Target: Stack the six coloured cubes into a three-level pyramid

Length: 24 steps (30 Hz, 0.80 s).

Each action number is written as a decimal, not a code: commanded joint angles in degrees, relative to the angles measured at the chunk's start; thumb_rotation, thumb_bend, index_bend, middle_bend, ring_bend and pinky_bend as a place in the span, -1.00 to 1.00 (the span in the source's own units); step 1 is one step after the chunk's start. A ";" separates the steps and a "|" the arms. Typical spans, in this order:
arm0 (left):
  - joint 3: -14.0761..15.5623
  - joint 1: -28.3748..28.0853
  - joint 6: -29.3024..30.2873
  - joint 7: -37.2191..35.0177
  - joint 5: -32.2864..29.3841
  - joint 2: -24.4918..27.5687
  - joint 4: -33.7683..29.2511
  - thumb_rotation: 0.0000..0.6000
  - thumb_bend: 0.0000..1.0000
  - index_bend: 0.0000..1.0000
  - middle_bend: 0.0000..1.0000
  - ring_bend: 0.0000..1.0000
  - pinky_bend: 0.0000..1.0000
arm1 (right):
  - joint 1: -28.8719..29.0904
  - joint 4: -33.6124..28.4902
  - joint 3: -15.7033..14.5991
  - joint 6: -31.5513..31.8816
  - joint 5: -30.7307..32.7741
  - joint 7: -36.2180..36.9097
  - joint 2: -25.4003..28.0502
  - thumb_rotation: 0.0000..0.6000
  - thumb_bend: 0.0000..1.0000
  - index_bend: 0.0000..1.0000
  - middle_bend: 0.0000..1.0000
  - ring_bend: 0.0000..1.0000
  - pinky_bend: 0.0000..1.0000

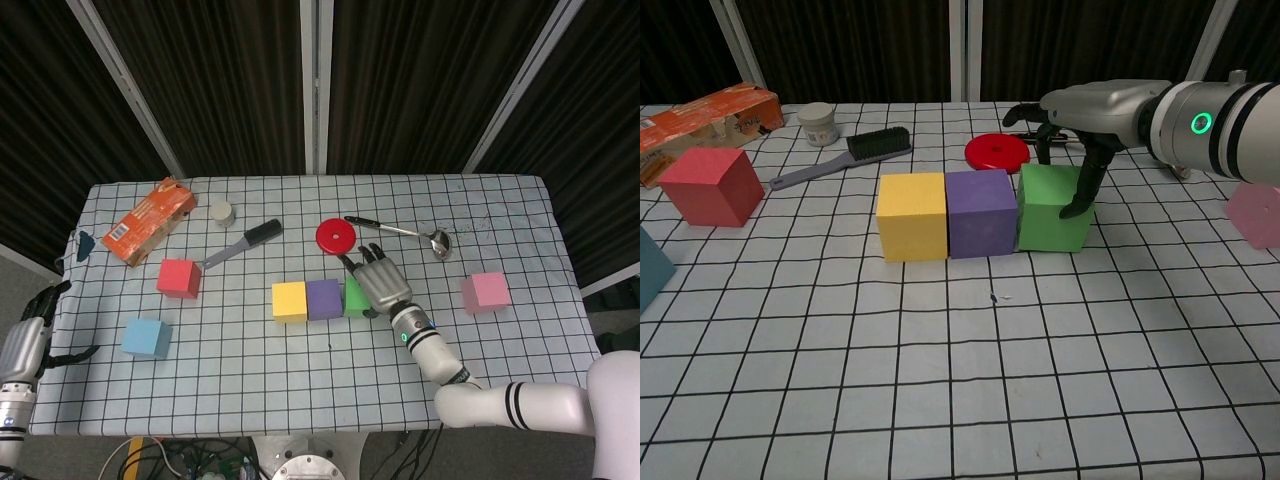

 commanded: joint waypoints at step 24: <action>0.18 0.08 -0.33 -0.18 -0.30 -0.25 0.42 1.00 -1.00 -0.92 -0.83 -1.00 -0.88 | 0.71 1.71 -0.31 -0.67 0.65 0.24 -1.46 1.00 -0.74 -1.00 0.00 -0.90 -1.00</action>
